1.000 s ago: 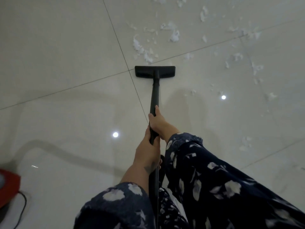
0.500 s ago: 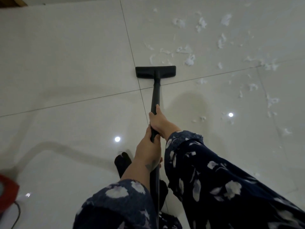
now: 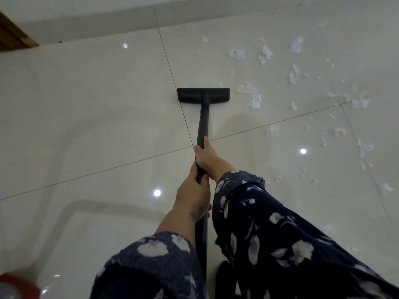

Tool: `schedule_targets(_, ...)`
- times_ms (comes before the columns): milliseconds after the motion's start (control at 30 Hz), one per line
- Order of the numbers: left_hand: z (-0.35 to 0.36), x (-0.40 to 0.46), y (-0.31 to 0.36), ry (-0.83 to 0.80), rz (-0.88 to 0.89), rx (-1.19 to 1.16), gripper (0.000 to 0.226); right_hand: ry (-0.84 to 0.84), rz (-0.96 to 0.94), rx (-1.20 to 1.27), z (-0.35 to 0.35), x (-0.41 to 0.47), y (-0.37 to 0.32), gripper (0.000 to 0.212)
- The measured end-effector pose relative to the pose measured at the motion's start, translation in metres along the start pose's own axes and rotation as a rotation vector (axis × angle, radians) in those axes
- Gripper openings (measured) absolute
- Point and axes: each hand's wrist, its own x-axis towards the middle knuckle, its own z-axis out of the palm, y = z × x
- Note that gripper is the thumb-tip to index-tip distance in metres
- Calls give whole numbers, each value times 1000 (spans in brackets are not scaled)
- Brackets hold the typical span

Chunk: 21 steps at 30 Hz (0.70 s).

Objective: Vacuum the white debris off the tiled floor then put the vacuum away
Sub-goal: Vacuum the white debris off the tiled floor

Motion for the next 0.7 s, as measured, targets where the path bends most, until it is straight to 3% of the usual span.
schedule_targets(533, -28, 91, 106, 32, 6, 37, 50, 19, -57, -75, -46, 84, -104, 54)
schedule_targets(700, -38, 130, 146, 40, 5, 62, 49, 62, -85, 79, -61, 117, -143, 55)
